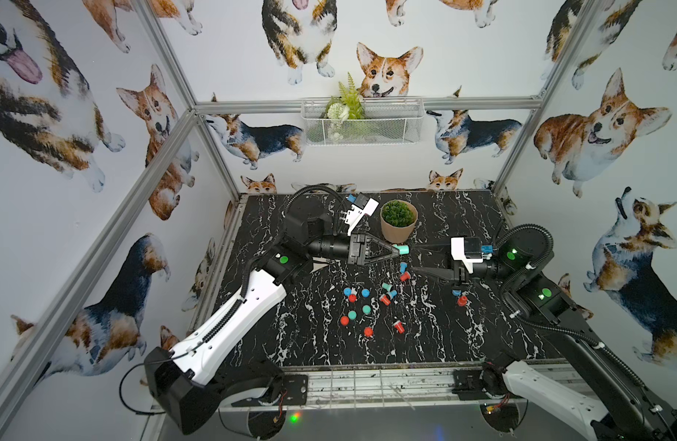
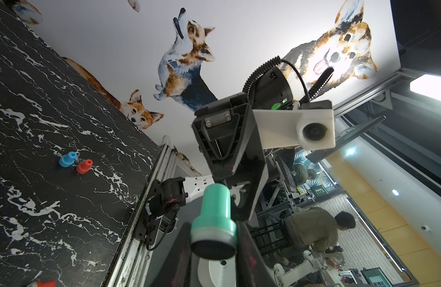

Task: Close the stamp cap
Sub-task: Pick up the stamp from the center of the board.

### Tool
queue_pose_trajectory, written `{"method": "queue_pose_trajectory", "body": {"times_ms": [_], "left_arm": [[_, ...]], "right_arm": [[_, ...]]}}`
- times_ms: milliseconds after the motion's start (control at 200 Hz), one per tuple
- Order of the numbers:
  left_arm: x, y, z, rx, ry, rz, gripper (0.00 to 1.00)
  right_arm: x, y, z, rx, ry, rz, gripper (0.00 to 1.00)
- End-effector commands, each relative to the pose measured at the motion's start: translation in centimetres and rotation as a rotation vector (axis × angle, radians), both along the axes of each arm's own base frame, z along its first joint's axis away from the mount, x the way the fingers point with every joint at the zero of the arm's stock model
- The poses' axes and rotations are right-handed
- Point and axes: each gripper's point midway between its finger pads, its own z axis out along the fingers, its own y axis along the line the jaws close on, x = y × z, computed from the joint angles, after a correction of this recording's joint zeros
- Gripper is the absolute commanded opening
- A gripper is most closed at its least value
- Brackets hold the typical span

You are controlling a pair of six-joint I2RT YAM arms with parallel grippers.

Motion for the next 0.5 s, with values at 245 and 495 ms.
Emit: {"method": "queue_pose_trajectory", "body": {"times_ms": [245, 495], "left_arm": [[-2.1, 0.0, 1.2, -0.046, -0.035, -0.083, 0.08], [-1.8, -0.2, 0.6, -0.036, -0.023, -0.076, 0.08]], "right_arm": [[-0.4, 1.4, 1.0, 0.004, -0.082, 0.083, 0.41], [-1.0, 2.3, 1.3, 0.017, -0.093, 0.122, 0.33]]}}
